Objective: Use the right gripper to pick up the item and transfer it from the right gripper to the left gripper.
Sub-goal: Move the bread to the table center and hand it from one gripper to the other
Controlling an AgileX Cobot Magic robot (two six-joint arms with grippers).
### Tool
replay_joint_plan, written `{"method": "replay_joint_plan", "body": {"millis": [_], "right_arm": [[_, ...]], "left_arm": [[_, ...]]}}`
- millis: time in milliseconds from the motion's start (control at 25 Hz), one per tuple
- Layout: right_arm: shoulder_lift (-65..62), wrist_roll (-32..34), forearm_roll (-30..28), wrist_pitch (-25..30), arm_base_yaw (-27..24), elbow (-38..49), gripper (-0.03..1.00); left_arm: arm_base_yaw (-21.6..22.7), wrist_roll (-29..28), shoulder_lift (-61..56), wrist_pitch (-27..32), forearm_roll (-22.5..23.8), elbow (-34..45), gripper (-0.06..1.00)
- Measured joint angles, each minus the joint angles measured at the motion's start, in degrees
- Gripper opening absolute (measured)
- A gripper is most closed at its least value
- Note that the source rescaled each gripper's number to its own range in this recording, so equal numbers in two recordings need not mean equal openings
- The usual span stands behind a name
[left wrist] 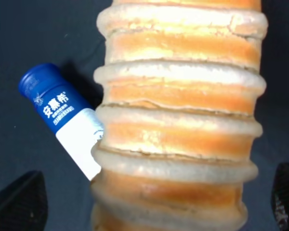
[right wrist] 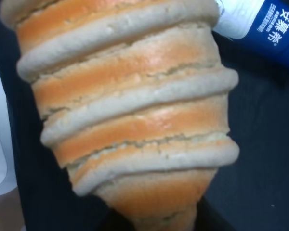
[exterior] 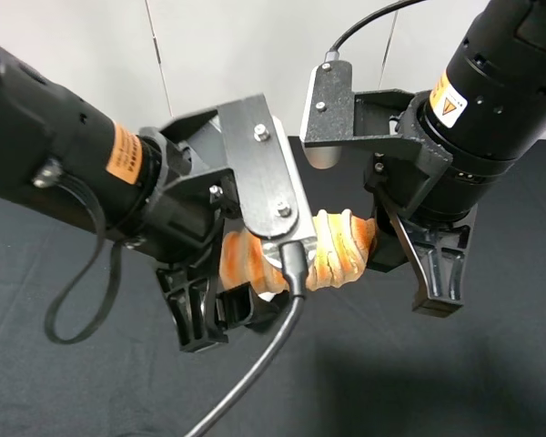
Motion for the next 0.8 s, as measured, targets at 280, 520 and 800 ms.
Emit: {"method": "replay_joint_plan", "body": {"millis": [280,520,800], "right_arm": [[0.0,0.0,0.06,0.0,0.0,0.0,0.01],[0.0,0.0,0.26,0.0,0.0,0.0,0.01],[0.0,0.0,0.32,0.0,0.0,0.0,0.01]], "left_arm": [[0.0,1.11,2.16,-0.88,-0.85,0.0,0.83],[0.0,1.26,2.28,-2.59,-1.15,0.0,0.49],[0.0,1.44,2.28,-2.65,-1.15,0.0,0.22]]}}
